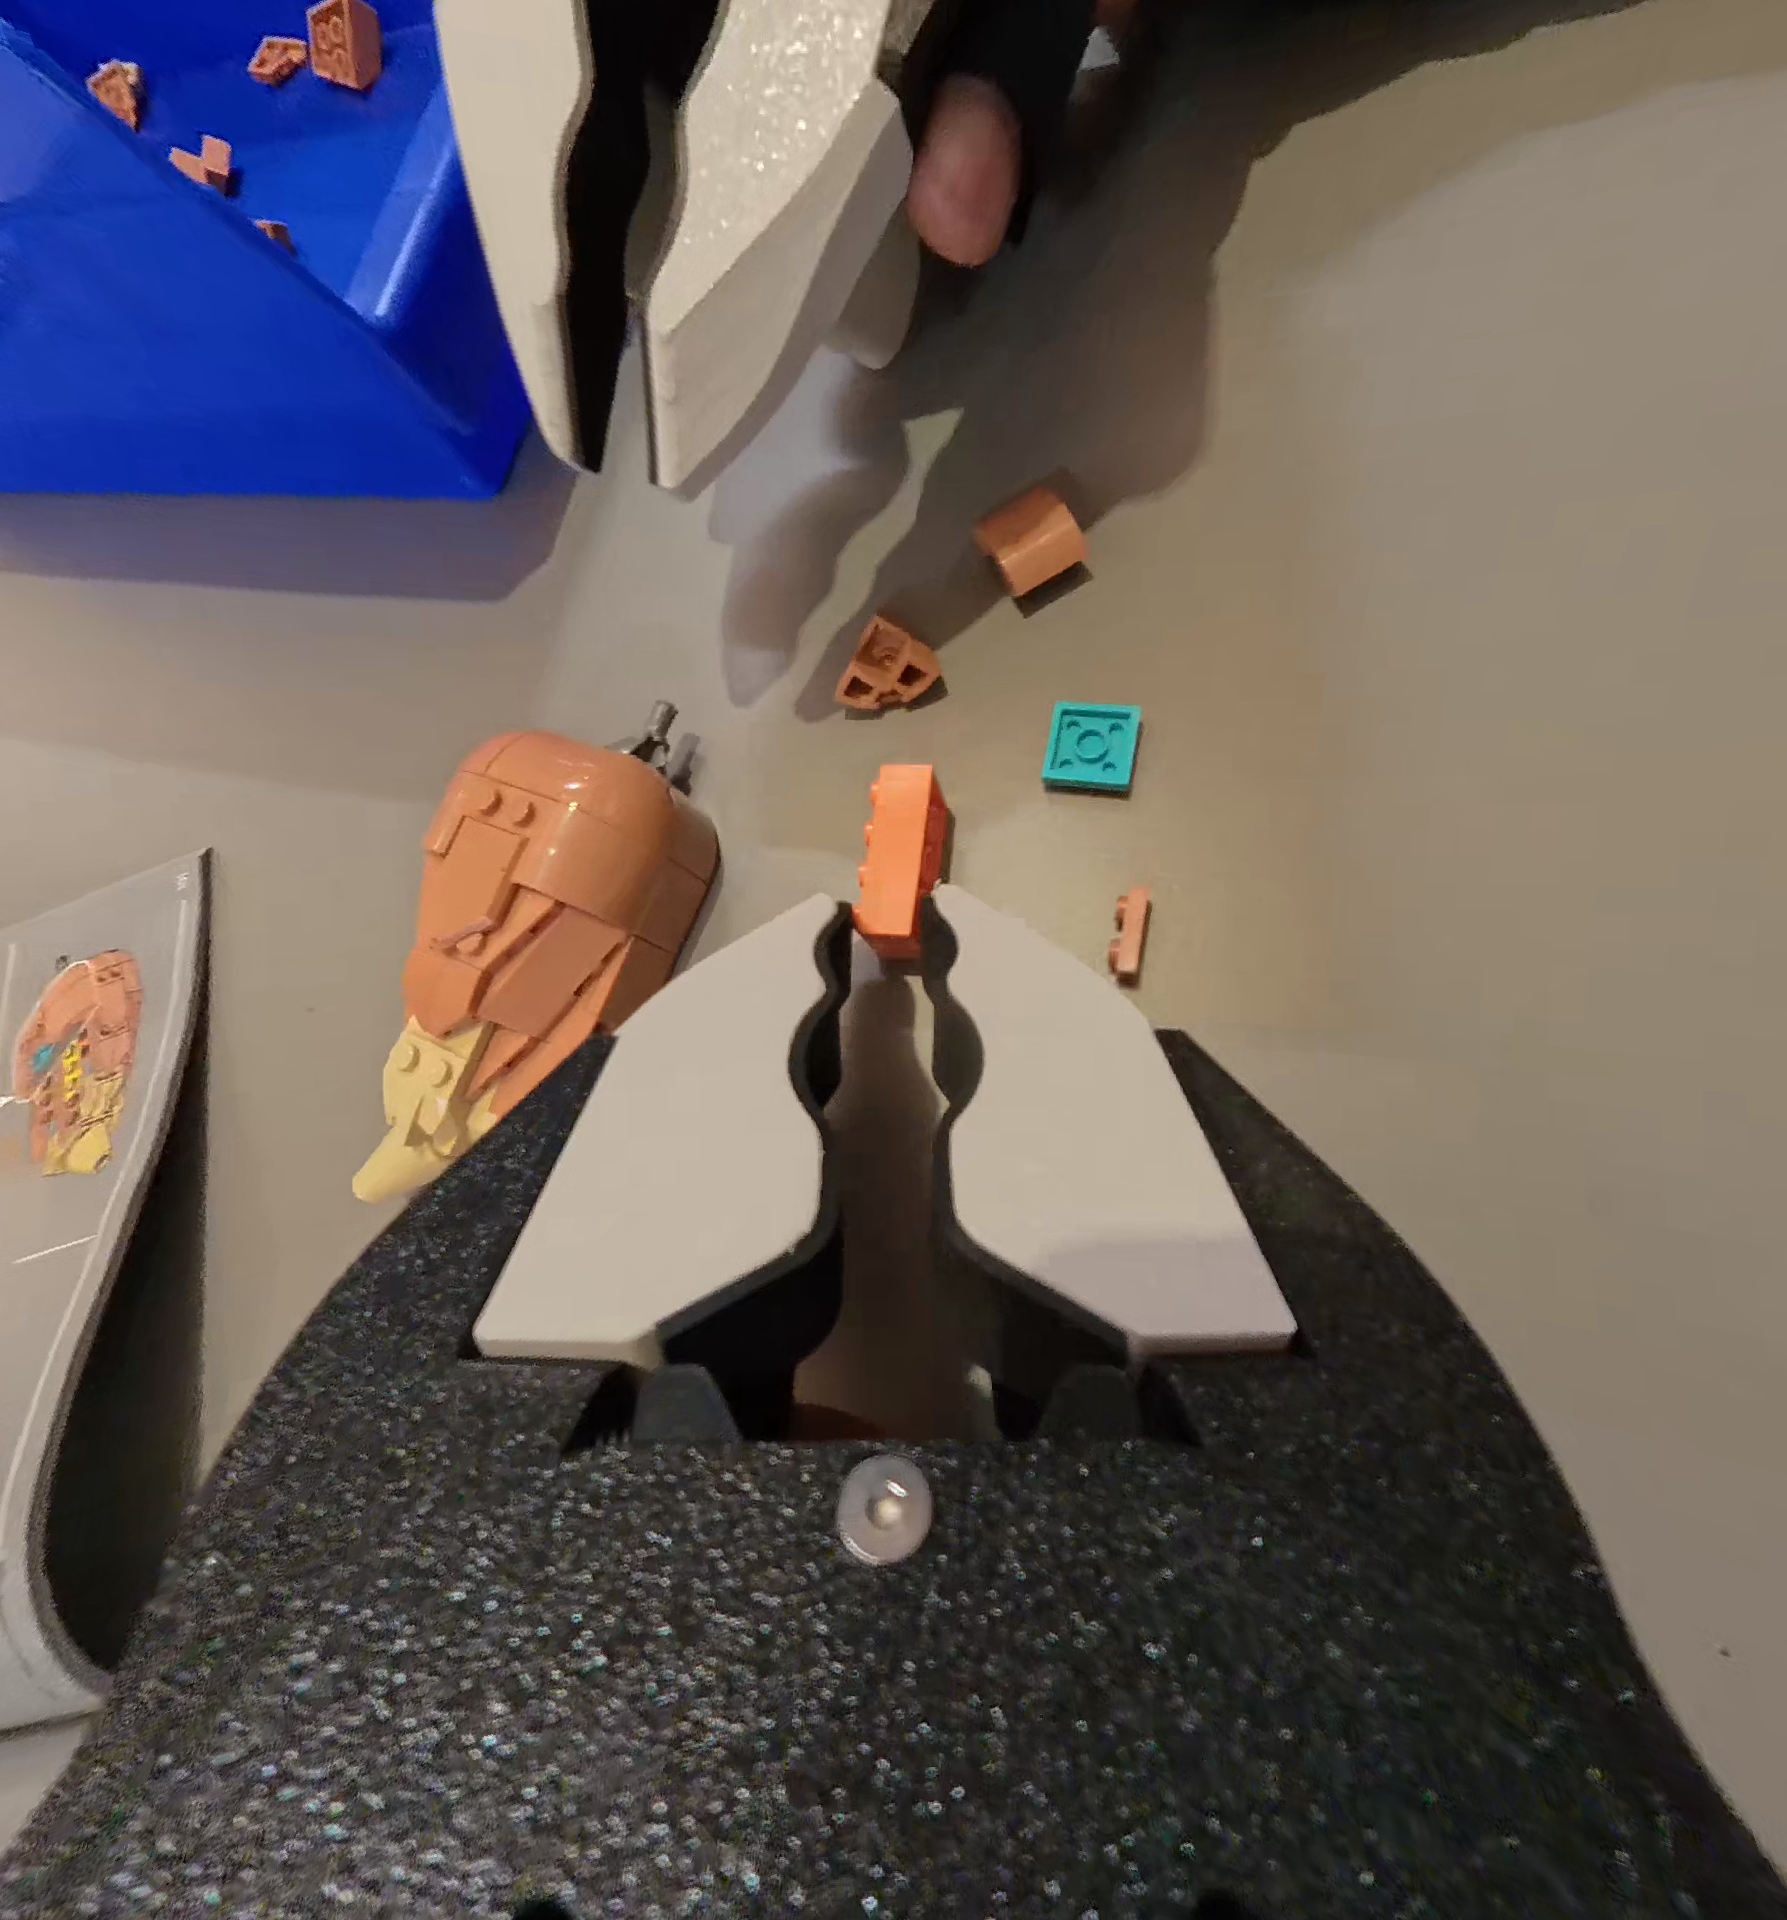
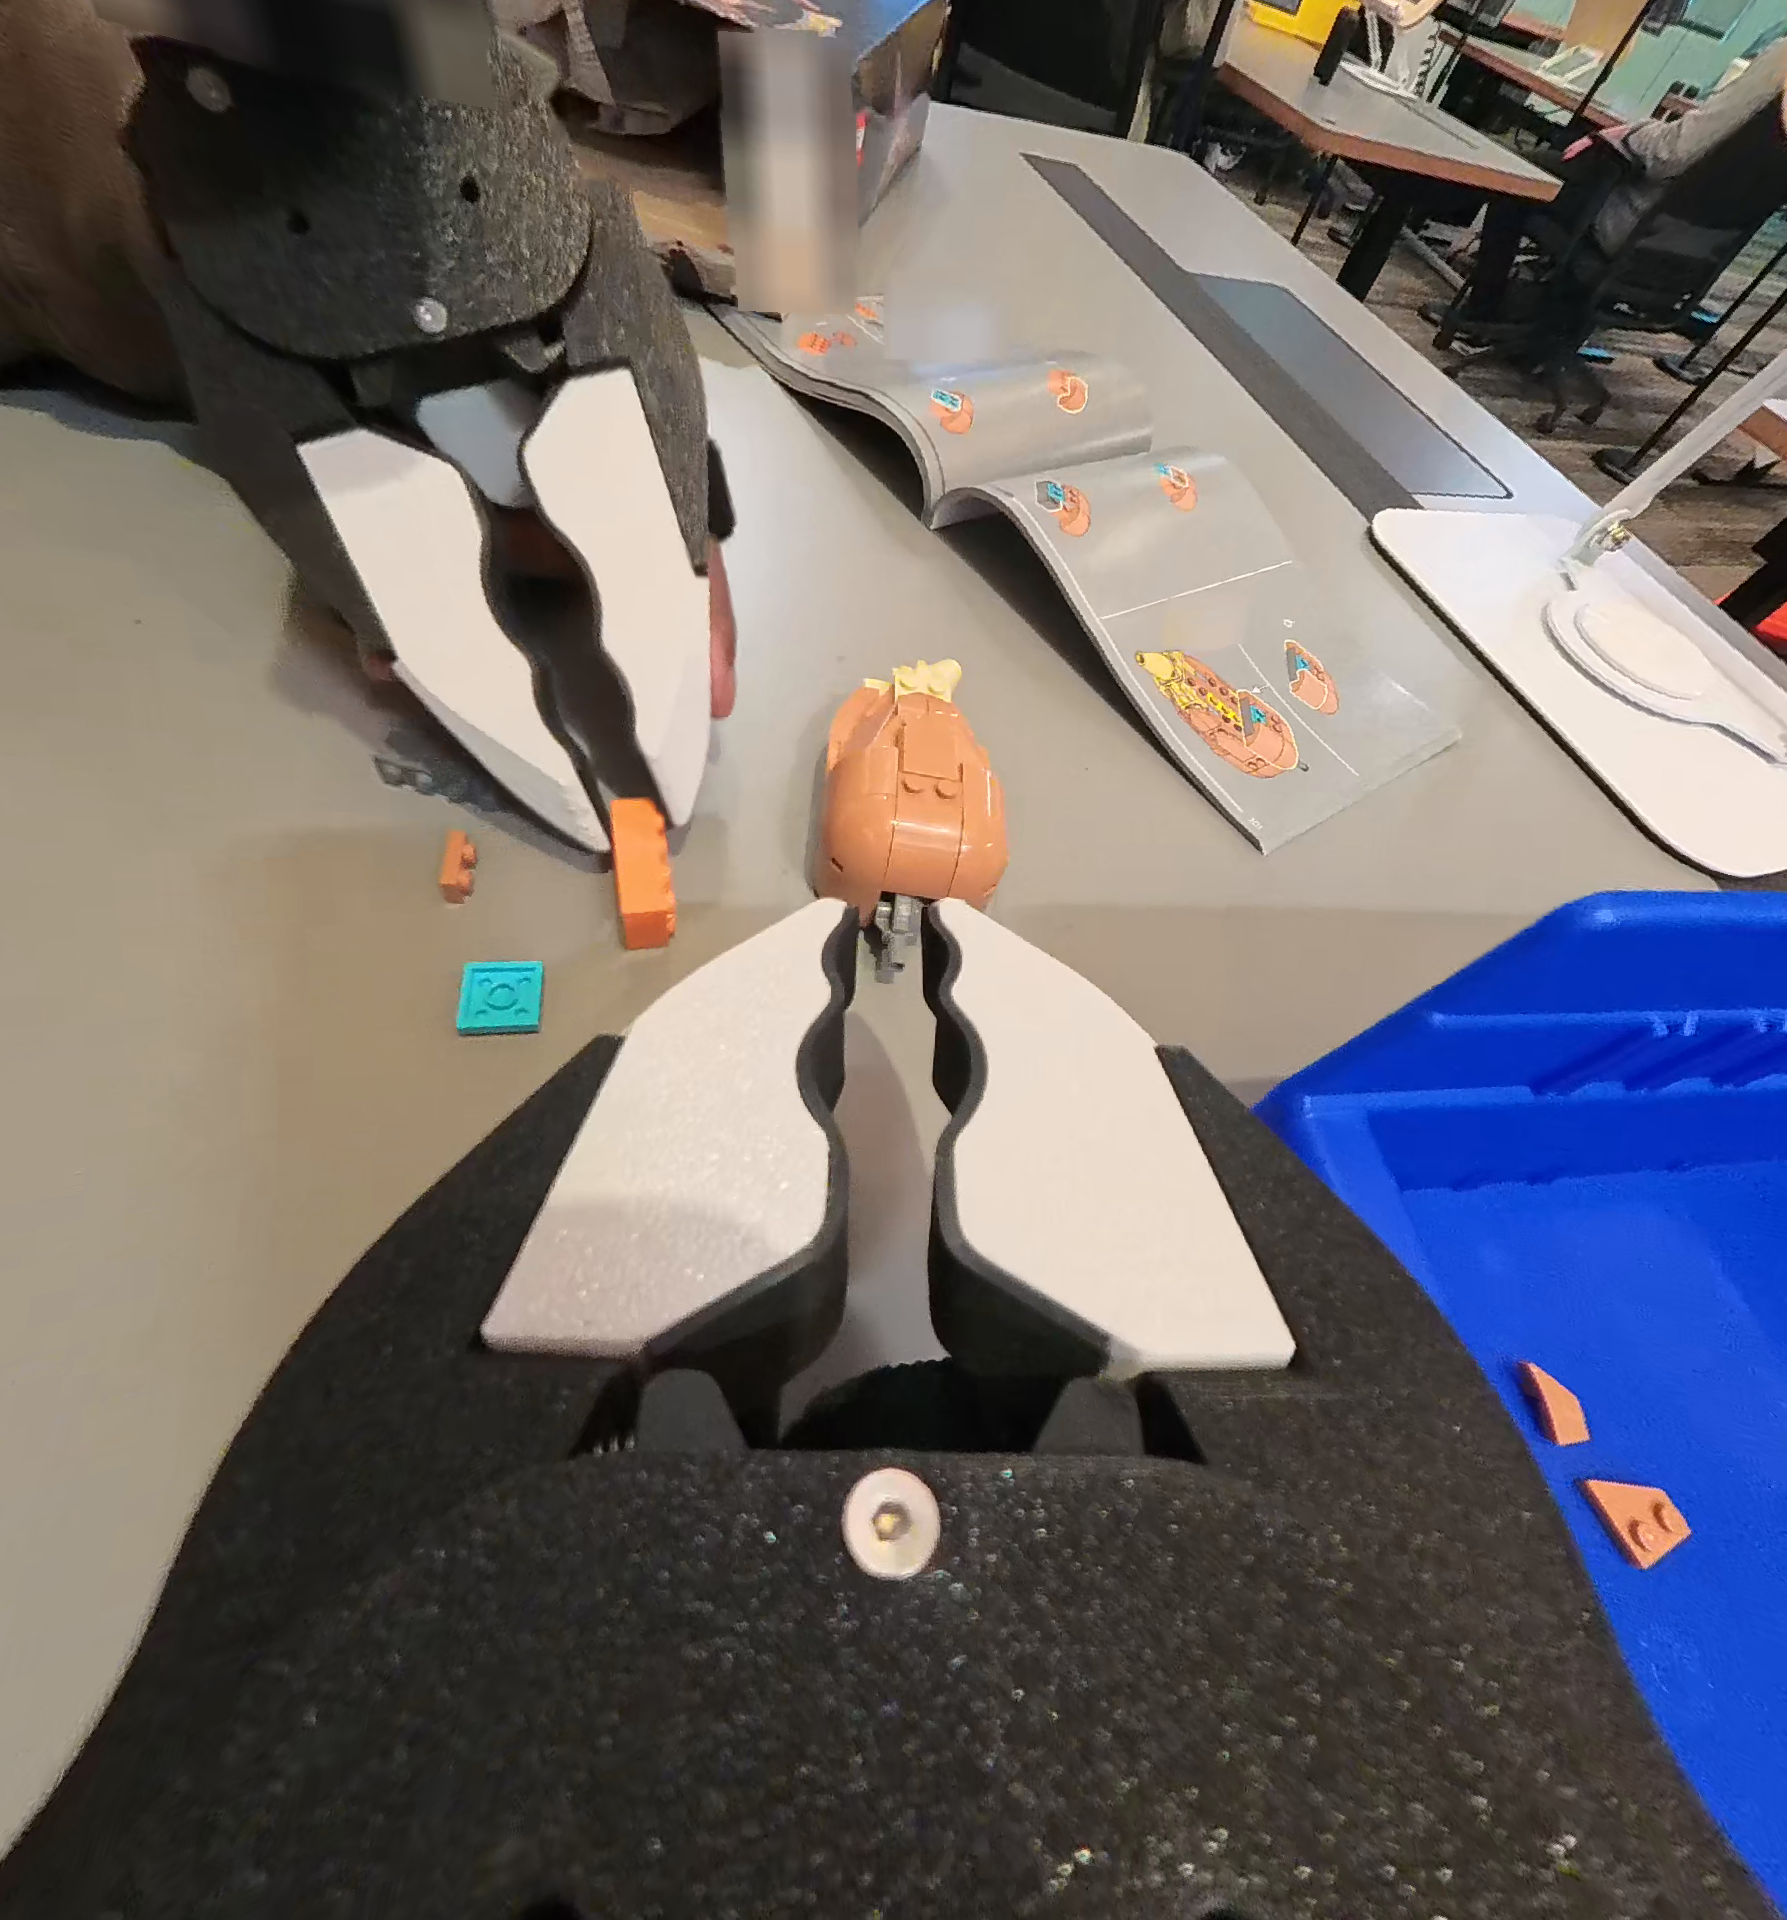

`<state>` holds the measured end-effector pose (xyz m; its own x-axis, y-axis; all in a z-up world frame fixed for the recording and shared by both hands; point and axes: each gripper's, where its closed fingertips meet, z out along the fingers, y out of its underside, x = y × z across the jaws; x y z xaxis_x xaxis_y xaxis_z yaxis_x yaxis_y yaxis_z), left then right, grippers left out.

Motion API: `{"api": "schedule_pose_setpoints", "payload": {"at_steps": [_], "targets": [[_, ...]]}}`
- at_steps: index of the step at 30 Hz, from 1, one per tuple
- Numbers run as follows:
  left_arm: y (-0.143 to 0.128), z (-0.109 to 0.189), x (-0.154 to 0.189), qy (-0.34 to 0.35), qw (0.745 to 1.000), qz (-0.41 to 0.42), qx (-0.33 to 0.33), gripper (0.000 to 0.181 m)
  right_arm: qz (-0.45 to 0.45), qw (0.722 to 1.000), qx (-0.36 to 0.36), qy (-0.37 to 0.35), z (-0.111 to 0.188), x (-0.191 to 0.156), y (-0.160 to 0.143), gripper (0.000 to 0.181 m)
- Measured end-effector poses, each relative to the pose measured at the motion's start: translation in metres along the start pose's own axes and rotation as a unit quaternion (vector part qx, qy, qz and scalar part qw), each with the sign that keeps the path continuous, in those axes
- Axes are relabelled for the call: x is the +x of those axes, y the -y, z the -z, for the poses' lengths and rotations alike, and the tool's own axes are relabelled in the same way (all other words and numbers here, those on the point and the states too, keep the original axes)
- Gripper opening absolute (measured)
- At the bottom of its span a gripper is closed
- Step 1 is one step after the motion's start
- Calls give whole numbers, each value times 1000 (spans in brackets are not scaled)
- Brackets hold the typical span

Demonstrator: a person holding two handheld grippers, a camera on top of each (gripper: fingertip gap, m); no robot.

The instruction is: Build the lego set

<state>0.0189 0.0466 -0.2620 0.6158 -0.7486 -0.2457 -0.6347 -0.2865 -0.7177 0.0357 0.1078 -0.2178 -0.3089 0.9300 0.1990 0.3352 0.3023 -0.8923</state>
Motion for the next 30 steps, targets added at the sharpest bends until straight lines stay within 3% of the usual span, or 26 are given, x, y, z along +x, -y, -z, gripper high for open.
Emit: {"api": "schedule_pose_setpoints", "payload": {"at_steps": [6, 15, 24, 30], "targets": [[-8, 12, -12, 21, 1000, 4, -2, 13, -1, 1000, -8, -1, 1, 0, -2, 12], [-18, 14, -9, 0, 1000, 13, -3, 18, -5, 1000, -24, 4, -2, -5, -7, 13], [-7, 23, -11, -18, 997, 55, 56, 24, -23, 999, -22, -15, 0, 0, -5, 14], [-1, 32, -18, -29, 990, 96, 101, 24, -45, 997, 11, -57, 16, 11, 14, 15]]}}
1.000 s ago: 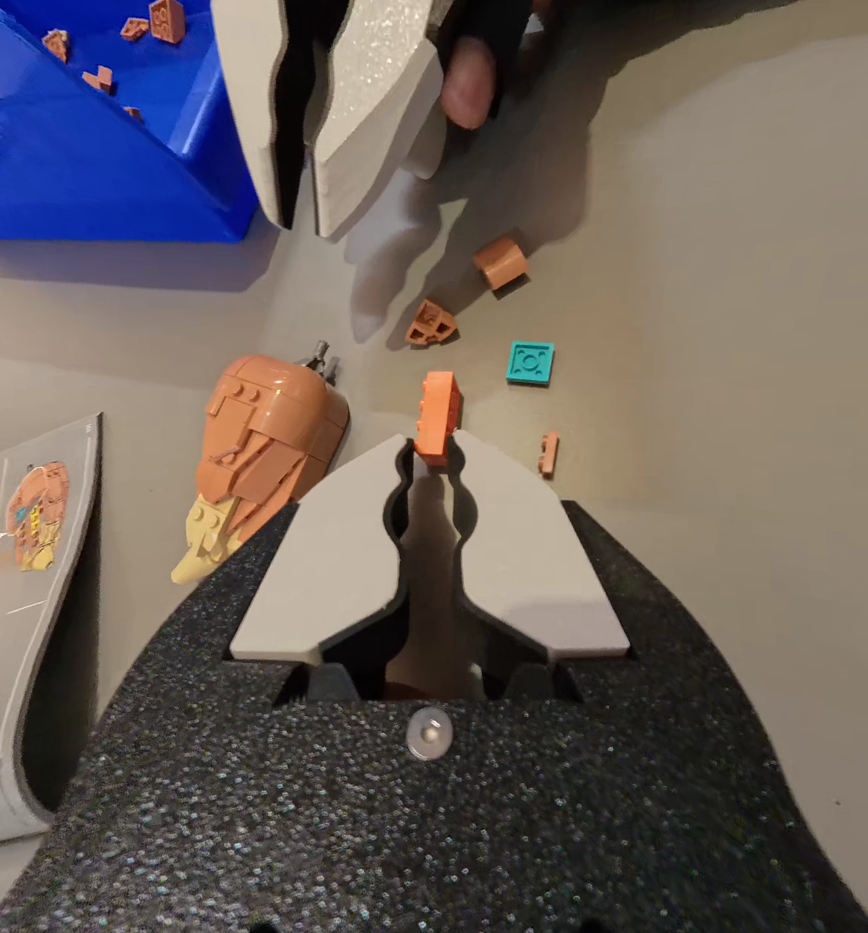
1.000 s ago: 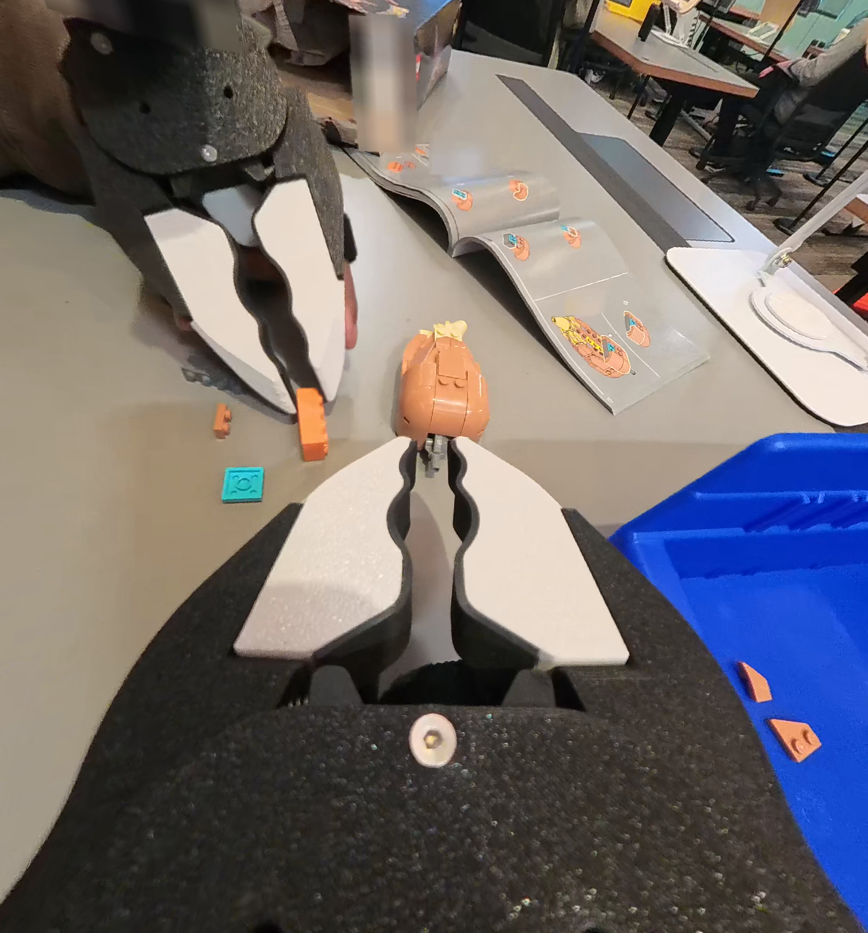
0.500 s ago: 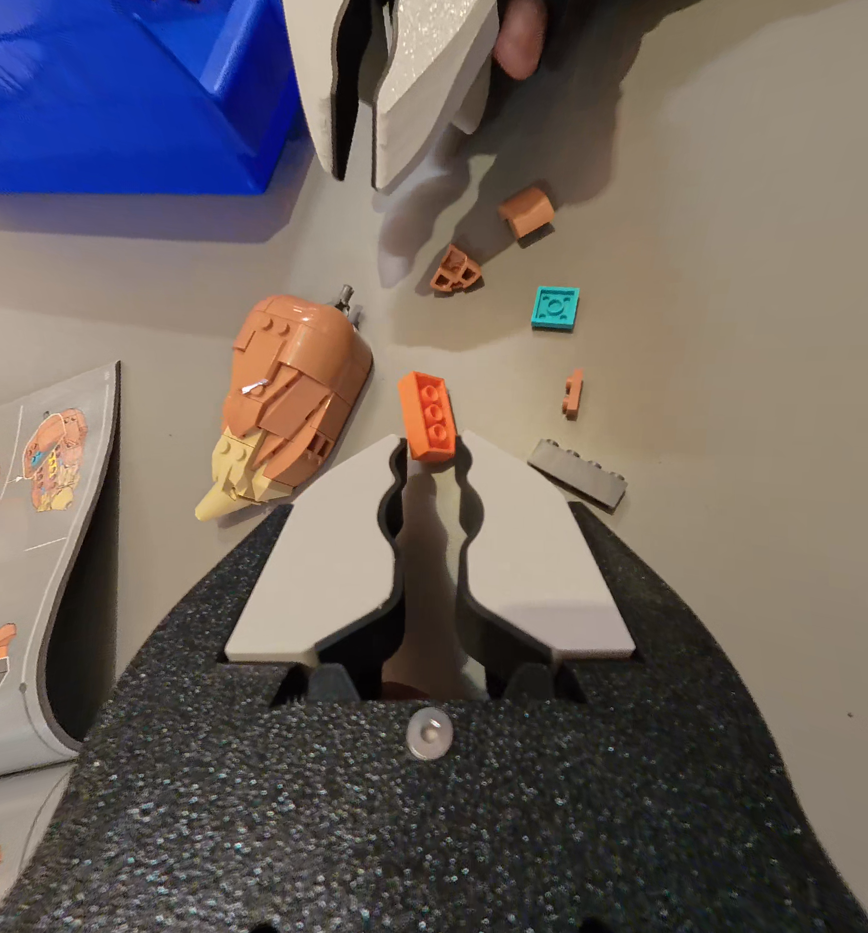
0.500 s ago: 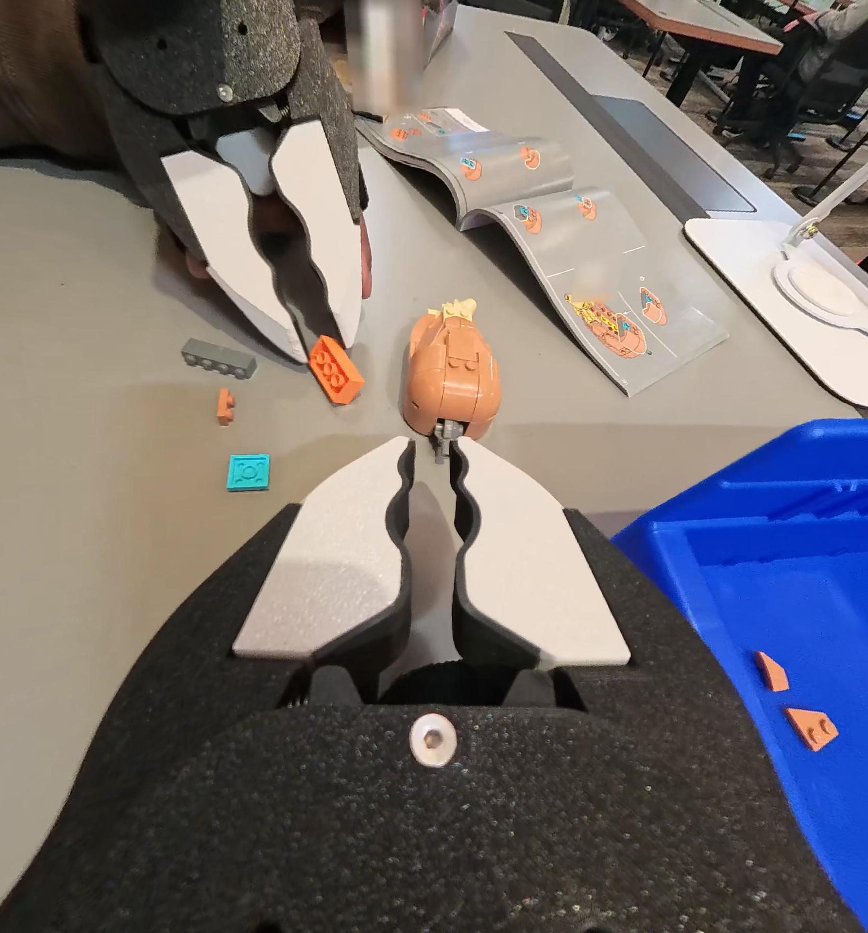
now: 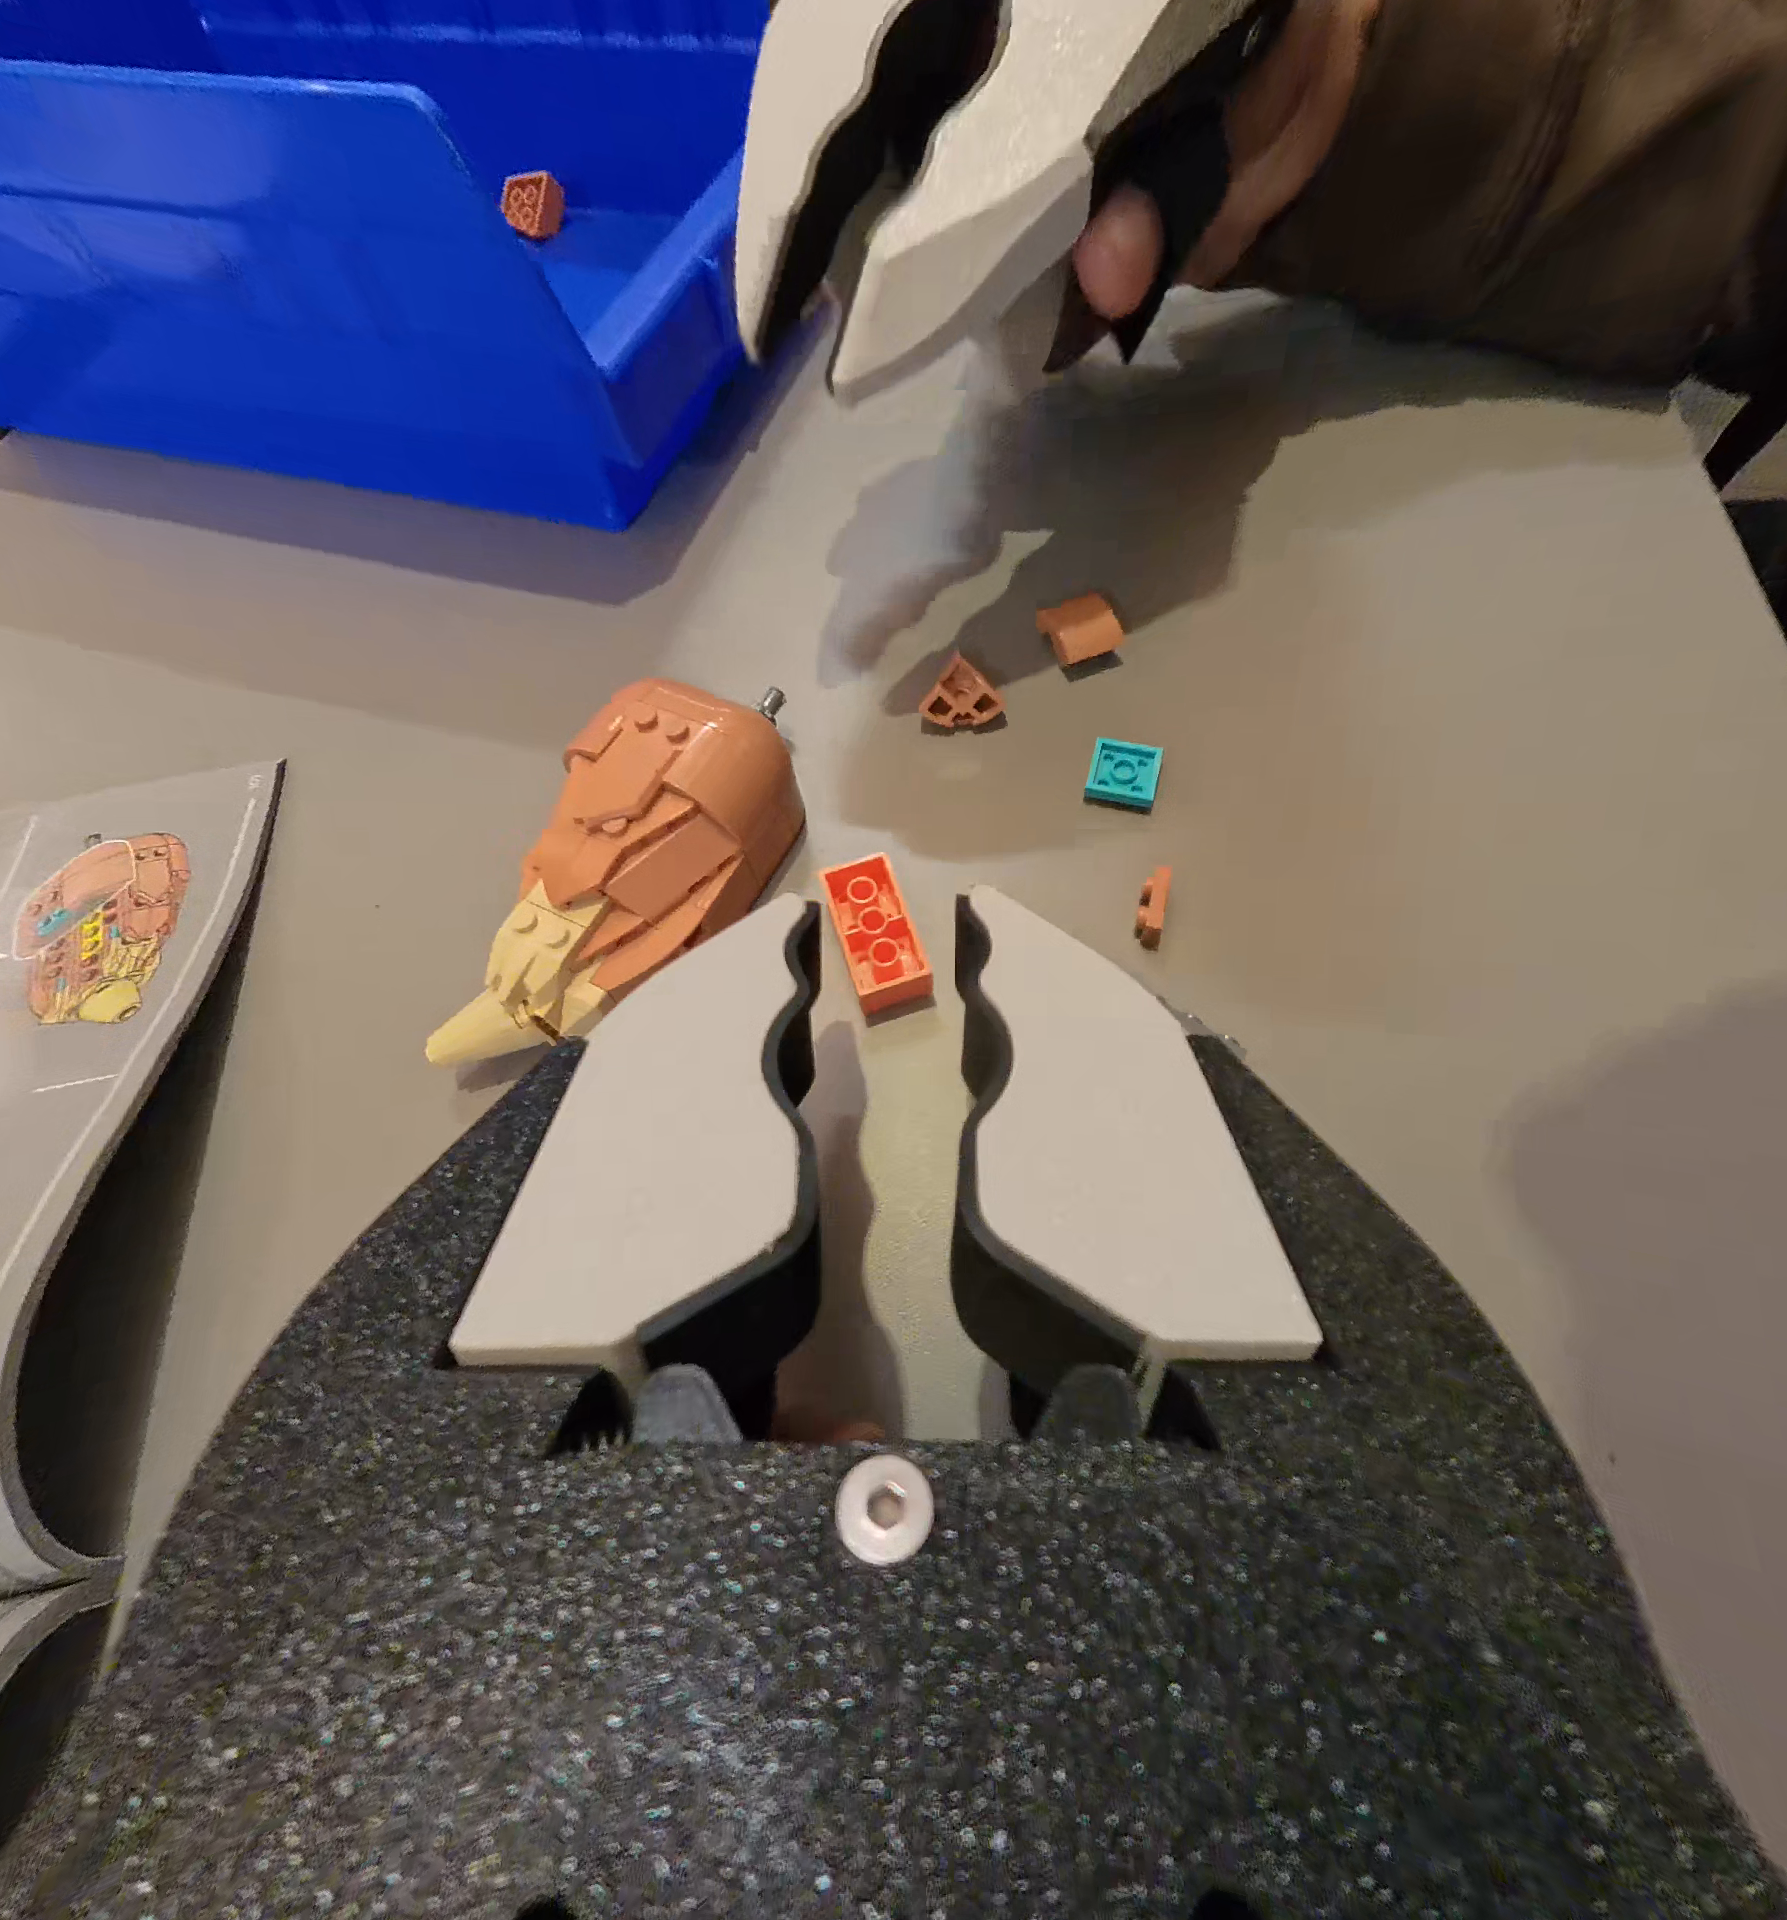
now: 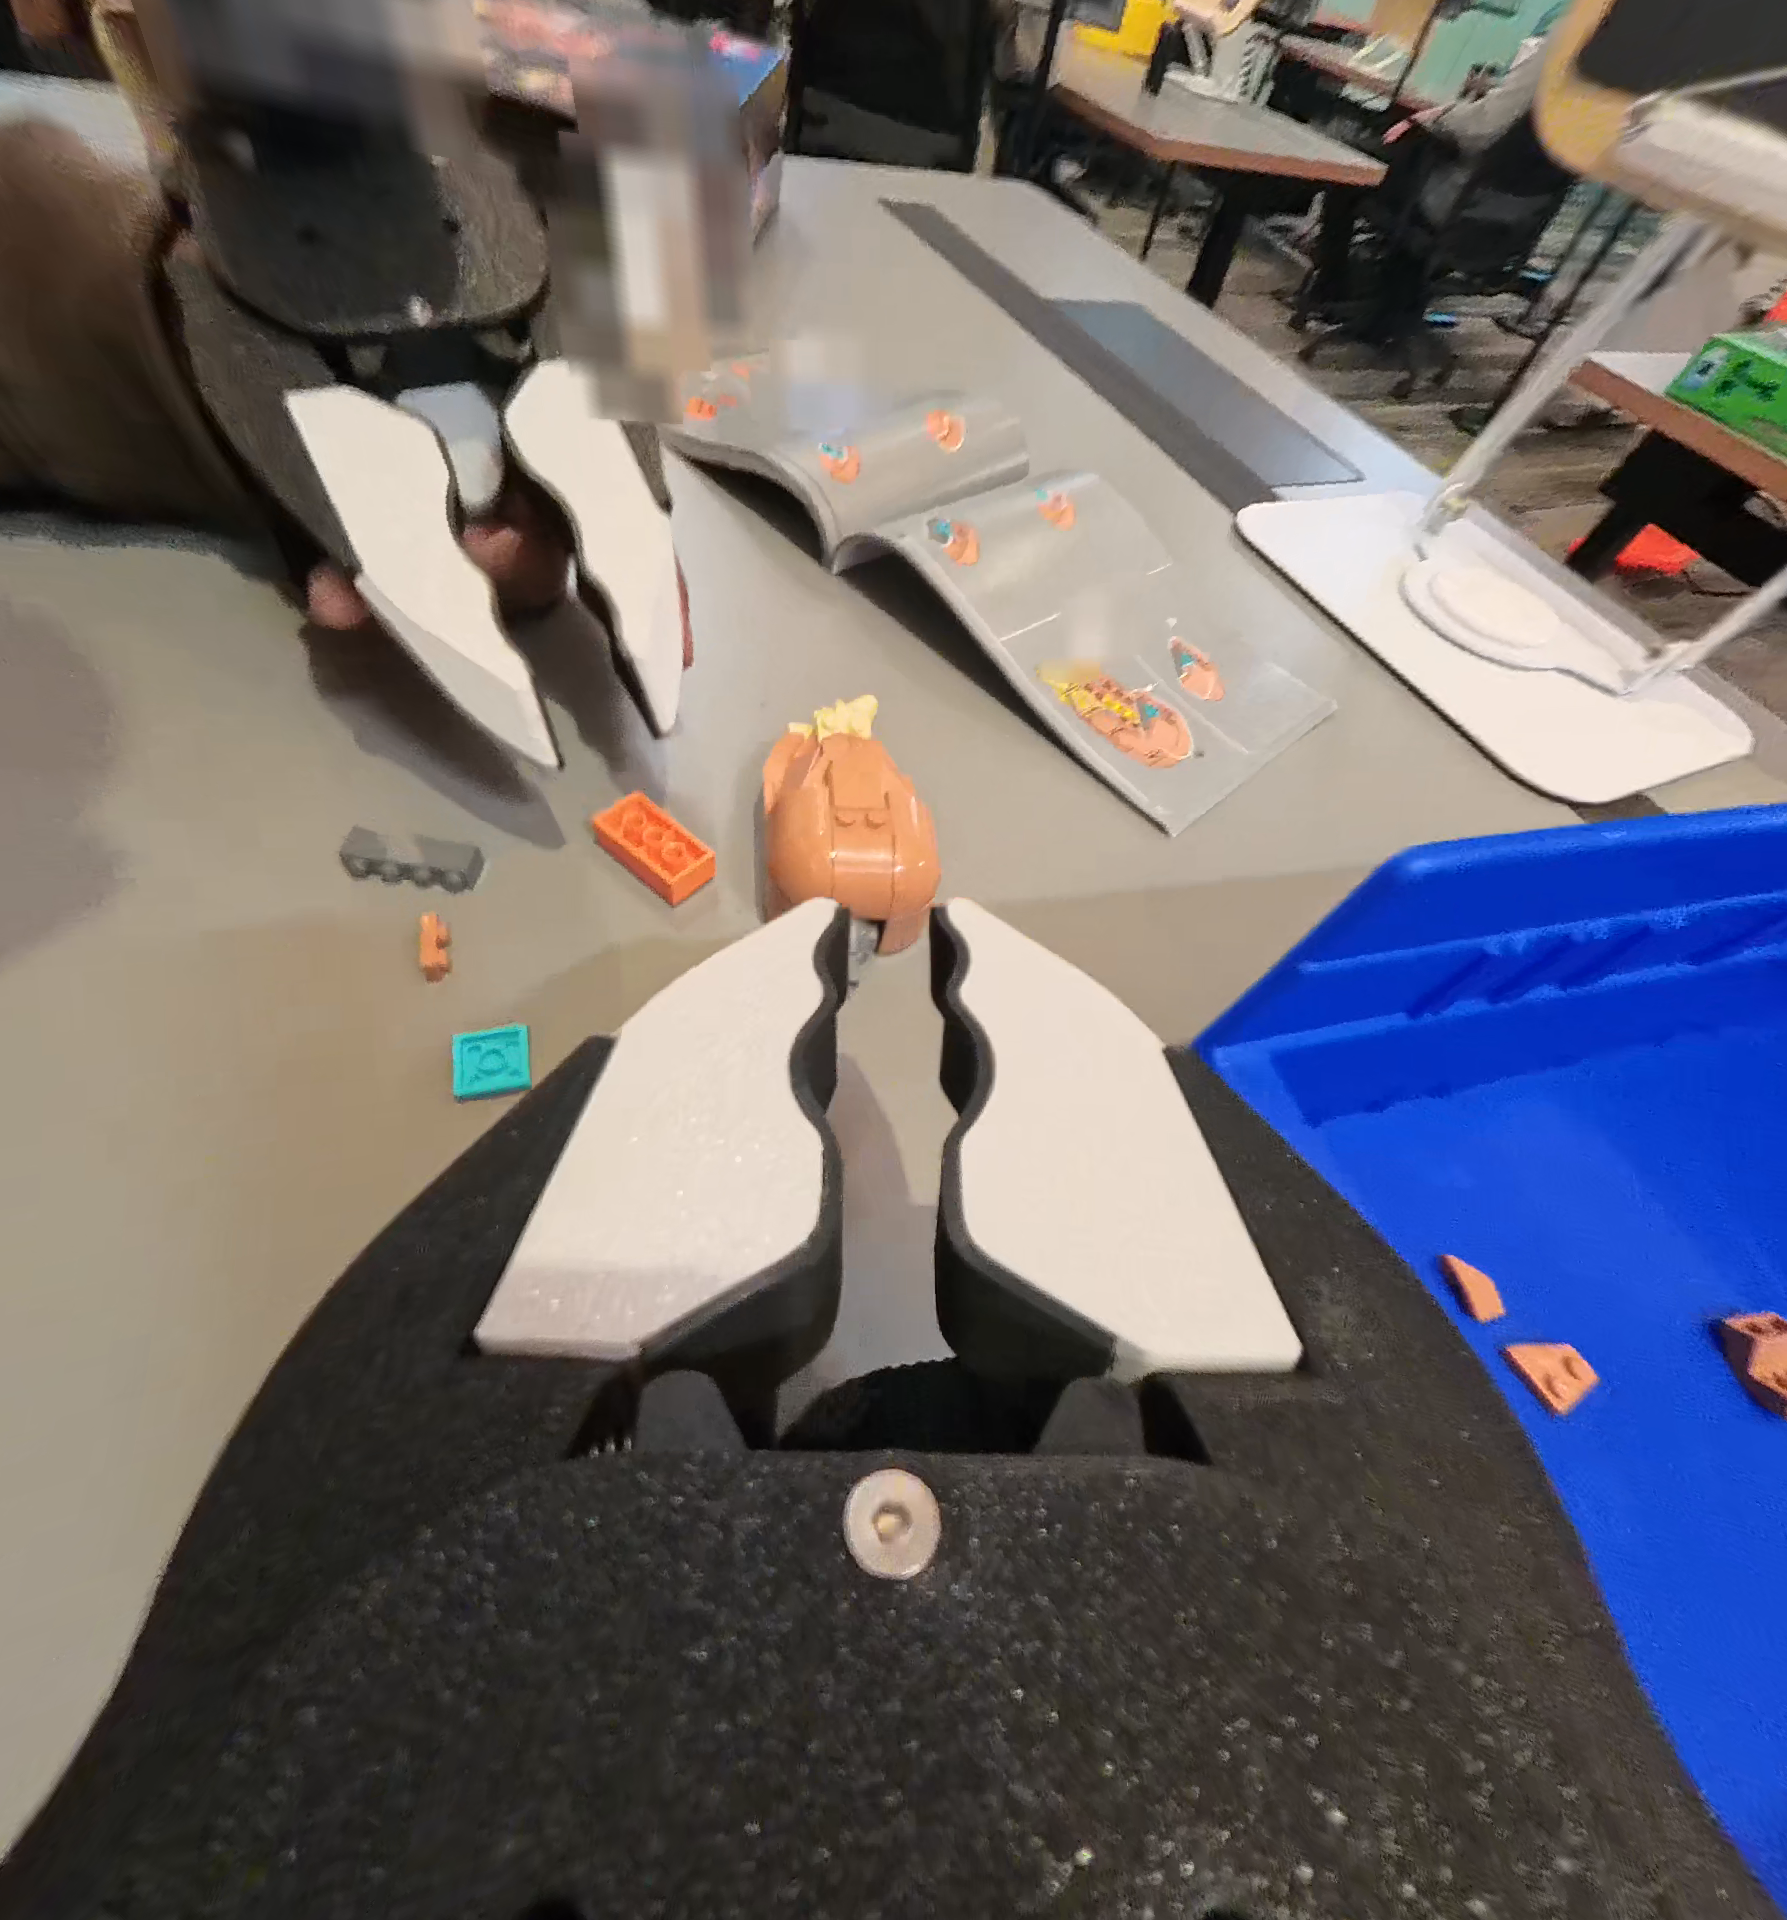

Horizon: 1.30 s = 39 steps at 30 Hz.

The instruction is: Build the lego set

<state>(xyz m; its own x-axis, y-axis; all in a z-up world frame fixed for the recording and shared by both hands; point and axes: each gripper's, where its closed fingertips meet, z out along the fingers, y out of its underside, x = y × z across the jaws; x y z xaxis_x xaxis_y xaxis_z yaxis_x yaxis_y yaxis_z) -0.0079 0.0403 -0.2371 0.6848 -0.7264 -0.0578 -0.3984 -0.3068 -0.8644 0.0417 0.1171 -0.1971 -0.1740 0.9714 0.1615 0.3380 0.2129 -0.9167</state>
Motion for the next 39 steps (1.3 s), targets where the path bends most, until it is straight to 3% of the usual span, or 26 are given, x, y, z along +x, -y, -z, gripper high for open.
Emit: {"api": "schedule_pose_setpoints", "payload": {"at_steps": [6, 14, 17, 21, 25, 31, 39], "targets": [[2, 3, -1, -3, 1000, 13, 14, 24, -42, 997, -21, -62, 46, 30, 29, 15], [2, 2, 1, 0, 1000, 17, 11, 24, 78, 969, -173, -160, 94, 107, 48, 15], [1, 2, 1, 5, 1000, 13, 8, 24, 135, 935, -268, -189, 104, 168, 25, 16], [1, 2, 0, 9, 1000, 15, 10, 24, 130, 920, -345, -129, 96, 208, -20, 17], [3, 4, -4, 10, 999, 31, 21, 24, 145, 899, -406, -73, 83, 196, -52, 17], [4, 6, -5, 1, 999, 43, 27, 24, 172, 886, -429, -28, 72, 166, -69, 20], [5, 7, -6, -6, 998, 57, 34, 24, 185, 873, -450, -29, 69, 192, -79, 25]]}}
